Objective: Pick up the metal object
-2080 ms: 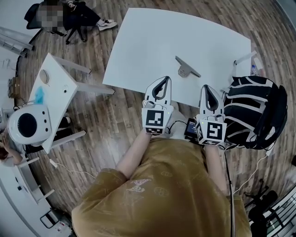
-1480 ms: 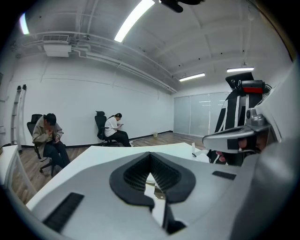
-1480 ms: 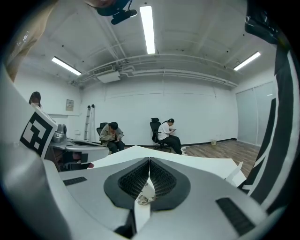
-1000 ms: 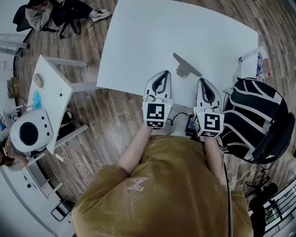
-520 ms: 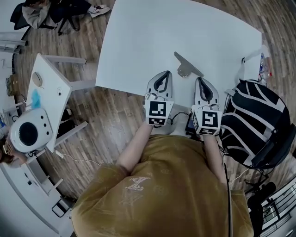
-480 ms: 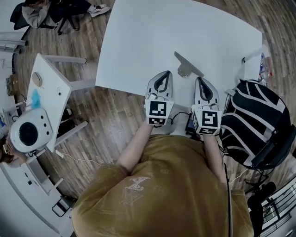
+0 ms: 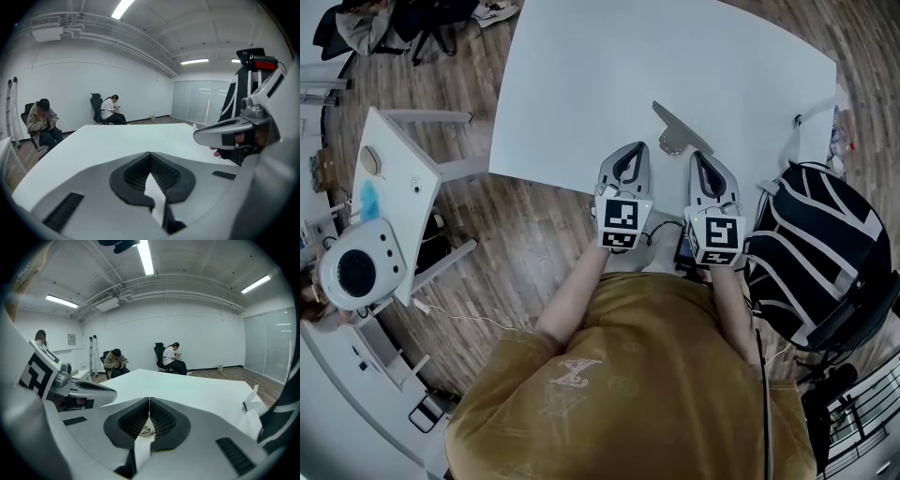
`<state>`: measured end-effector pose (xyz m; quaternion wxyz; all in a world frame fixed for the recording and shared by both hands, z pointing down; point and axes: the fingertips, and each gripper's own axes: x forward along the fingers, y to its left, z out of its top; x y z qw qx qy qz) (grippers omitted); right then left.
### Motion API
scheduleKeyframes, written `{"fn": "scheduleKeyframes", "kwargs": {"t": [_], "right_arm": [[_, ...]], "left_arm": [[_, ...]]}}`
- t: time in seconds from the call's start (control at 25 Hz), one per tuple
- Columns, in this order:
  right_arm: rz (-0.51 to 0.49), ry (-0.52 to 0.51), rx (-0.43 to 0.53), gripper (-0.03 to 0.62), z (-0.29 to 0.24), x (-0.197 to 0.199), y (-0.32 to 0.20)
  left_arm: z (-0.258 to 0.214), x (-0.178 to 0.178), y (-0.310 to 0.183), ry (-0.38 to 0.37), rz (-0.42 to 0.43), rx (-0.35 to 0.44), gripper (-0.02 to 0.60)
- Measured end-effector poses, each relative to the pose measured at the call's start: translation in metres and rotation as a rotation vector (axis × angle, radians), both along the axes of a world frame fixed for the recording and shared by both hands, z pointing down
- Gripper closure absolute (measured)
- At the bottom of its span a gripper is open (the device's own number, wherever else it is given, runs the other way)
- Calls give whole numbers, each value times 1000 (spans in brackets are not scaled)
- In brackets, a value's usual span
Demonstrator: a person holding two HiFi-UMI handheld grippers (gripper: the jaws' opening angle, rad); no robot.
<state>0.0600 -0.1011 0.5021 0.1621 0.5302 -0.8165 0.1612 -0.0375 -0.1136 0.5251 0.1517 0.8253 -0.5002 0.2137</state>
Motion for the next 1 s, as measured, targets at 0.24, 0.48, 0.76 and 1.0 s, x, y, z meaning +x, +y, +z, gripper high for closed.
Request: {"fn": "scheduleKeyframes", "kwargs": {"t": [0.24, 0.48, 0.76, 1.0], "right_arm": [[-29, 15, -50, 585, 21, -9, 1], [-56, 49, -67, 585, 38, -15, 1], [-123, 128, -85, 585, 59, -24, 3], [-150, 168, -118, 583, 76, -25, 5]], "left_arm": [[11, 0, 1, 1, 7, -35, 580], [27, 1, 3, -8, 12, -67, 580], [41, 1, 4, -9, 8, -103, 580], [48, 5, 4, -12, 15, -116, 580]]}}
